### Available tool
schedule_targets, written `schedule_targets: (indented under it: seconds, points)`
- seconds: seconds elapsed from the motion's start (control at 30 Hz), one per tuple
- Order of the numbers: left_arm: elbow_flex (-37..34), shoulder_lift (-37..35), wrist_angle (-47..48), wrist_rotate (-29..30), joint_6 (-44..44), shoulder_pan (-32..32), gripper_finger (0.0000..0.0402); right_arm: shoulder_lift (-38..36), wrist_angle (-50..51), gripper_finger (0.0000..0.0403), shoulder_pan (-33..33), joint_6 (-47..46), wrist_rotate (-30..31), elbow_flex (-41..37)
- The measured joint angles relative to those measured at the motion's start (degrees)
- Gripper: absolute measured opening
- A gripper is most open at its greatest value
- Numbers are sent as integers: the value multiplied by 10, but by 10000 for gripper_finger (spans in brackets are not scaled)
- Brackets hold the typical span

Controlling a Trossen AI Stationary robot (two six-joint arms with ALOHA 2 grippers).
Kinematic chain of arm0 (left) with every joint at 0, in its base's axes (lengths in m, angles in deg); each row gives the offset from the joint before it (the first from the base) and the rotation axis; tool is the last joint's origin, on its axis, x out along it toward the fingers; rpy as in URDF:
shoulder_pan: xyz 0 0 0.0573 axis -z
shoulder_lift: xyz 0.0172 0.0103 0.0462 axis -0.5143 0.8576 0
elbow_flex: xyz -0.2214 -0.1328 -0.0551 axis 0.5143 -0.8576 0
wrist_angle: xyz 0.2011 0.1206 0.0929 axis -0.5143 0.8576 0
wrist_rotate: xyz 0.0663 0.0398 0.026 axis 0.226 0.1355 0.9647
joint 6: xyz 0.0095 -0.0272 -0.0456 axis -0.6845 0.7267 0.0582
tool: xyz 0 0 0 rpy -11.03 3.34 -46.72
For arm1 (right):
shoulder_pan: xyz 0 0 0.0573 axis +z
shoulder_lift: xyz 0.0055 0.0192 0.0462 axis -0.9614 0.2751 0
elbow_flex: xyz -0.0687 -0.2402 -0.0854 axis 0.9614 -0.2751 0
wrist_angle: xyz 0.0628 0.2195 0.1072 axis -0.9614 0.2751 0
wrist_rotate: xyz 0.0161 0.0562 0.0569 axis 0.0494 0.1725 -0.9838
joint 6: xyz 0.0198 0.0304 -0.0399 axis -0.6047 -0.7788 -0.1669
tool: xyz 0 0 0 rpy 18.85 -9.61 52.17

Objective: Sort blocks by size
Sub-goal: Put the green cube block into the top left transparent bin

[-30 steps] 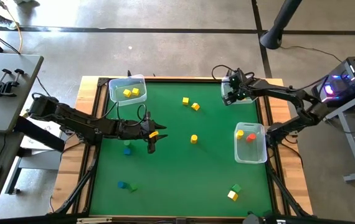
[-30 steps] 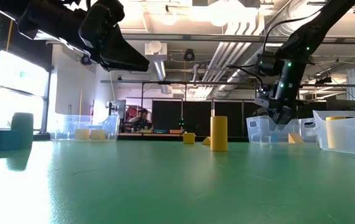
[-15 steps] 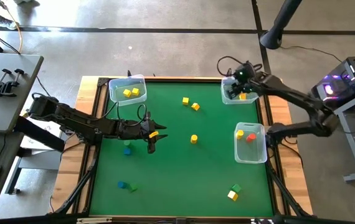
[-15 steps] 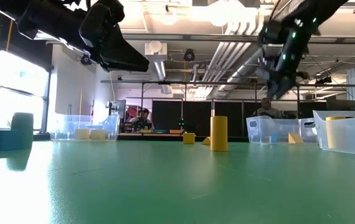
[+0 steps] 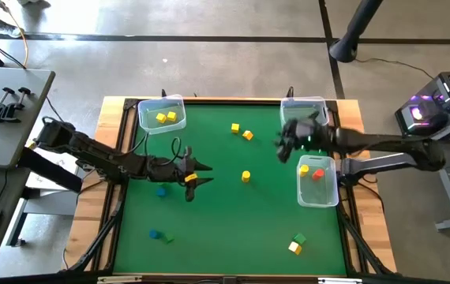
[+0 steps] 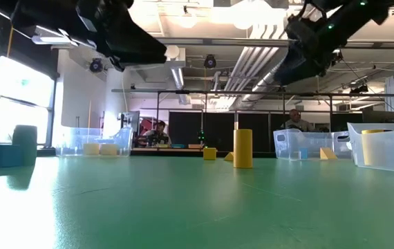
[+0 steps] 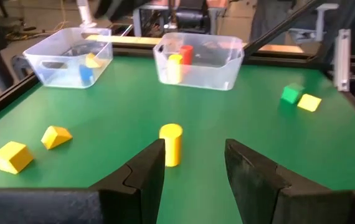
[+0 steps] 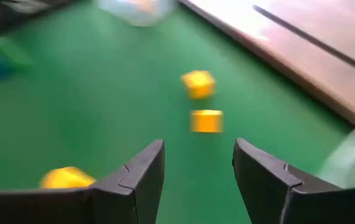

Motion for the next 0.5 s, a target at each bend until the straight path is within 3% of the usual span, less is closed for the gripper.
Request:
schedule_targets:
  seconds: [0.33, 0.5]
  points:
    - [0, 0, -19, 0, -10, 19, 152, 43, -400, 181, 215, -5, 0, -169]
    - [0, 2, -25, 1, -10, 18, 152, 90, -517, 181, 281, 3, 10, -195]
